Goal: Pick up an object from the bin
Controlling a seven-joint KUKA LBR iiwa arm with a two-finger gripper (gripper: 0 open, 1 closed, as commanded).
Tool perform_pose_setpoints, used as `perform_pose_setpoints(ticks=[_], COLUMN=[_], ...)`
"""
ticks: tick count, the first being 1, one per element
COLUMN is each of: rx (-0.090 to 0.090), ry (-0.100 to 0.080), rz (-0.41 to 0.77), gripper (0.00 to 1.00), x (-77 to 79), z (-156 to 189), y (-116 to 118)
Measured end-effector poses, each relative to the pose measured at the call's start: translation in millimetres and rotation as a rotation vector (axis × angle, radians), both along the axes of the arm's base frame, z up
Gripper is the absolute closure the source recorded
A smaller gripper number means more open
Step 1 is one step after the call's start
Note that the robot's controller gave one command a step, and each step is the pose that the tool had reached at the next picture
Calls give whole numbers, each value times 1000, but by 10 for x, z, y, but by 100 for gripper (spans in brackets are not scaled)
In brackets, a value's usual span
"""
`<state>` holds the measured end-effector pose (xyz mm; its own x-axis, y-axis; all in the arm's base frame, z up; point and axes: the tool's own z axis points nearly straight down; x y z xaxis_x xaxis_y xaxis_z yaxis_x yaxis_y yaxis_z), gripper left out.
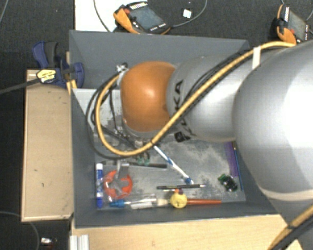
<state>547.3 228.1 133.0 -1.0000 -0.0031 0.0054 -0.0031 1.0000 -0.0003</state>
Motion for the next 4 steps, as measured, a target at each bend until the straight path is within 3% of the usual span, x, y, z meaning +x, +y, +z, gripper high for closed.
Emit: perform_pose_setpoints(ticks=[1,2,3,4], rx=[2,1,4,5], ry=[-7,-7,-14,-13], rz=[-6,-180,-44,-318], gripper=[0,0,0,0], x=[24,220,360,406], z=[40,-622,-620,-622], y=[-10,-464,-615,-701])
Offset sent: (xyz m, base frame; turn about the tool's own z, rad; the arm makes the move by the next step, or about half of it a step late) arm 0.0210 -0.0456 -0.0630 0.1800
